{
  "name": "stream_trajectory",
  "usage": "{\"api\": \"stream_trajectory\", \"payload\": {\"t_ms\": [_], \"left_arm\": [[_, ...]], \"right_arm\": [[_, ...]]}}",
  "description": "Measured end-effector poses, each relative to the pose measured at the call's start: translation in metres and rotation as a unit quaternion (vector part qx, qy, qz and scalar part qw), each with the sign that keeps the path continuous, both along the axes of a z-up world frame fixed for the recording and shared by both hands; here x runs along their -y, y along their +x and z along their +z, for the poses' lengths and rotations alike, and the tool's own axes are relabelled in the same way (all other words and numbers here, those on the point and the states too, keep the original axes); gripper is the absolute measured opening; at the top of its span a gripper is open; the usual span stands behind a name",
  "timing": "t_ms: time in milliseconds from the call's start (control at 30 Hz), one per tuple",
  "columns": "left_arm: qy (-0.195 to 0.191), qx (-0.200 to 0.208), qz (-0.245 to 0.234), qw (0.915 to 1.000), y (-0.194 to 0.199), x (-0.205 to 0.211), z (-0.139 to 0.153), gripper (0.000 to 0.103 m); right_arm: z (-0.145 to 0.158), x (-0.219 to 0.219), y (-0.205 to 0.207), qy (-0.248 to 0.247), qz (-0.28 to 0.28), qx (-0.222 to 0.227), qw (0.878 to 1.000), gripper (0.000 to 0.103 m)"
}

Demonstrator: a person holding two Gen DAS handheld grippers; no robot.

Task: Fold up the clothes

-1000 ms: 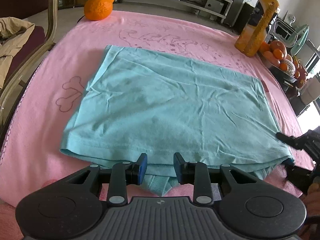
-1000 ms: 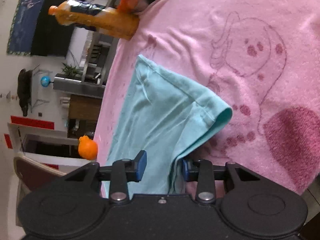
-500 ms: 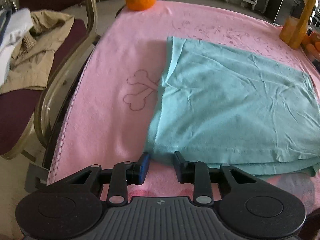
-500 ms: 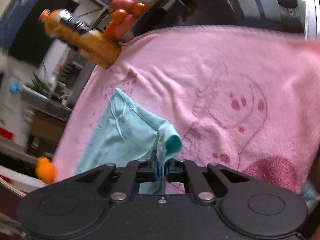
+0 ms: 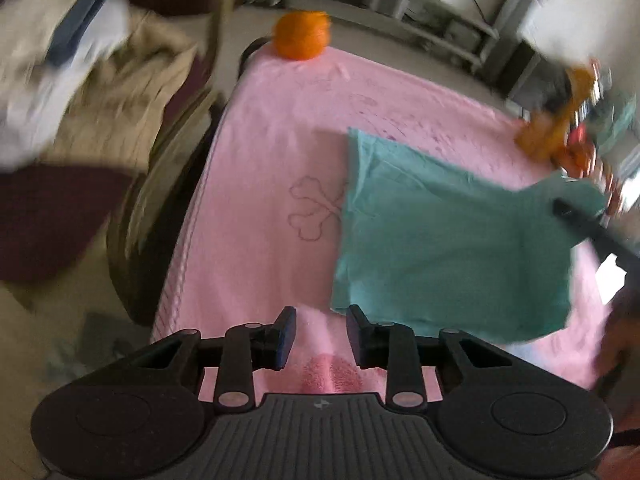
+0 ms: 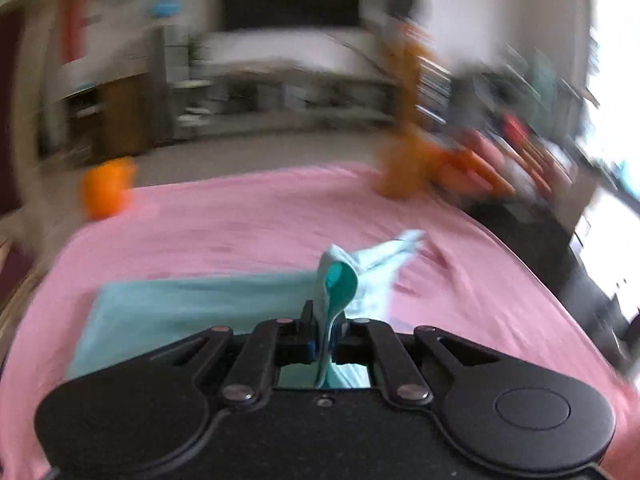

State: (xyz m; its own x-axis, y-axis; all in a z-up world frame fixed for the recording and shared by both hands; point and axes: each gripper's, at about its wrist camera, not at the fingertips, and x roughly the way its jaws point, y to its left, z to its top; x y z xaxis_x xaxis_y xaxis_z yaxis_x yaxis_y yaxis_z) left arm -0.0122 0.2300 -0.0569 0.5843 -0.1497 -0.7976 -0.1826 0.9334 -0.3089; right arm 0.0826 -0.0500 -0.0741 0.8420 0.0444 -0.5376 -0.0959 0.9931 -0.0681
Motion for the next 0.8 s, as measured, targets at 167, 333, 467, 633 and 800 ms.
{"api": "stream_trajectory", "payload": {"t_ms": [167, 333, 467, 633, 800], "left_arm": [[-0.023, 0.014, 0.037, 0.9989, -0.006, -0.017, 0.001, 0.027], [-0.018, 0.014, 0.041, 0.9989, -0.006, -0.016, 0.001, 0.027], [-0.019, 0.014, 0.052, 0.9984, -0.007, -0.019, 0.001, 0.027], [-0.020, 0.014, 0.064, 0.9976, -0.007, -0.022, 0.000, 0.027], [-0.017, 0.012, 0.075, 0.9969, -0.008, -0.024, -0.001, 0.027]], "right_arm": [[-0.027, -0.089, -0.045, -0.106, 0.201, 0.044, 0.973, 0.006], [-0.071, -0.120, -0.058, -0.153, 0.284, -0.016, 0.946, 0.006], [-0.062, -0.110, -0.045, -0.101, 0.259, -0.042, 0.960, 0.006], [-0.032, -0.083, -0.027, 0.051, 0.219, -0.068, 0.972, 0.006], [-0.030, -0.089, -0.033, 0.042, 0.240, -0.055, 0.968, 0.006]]}}
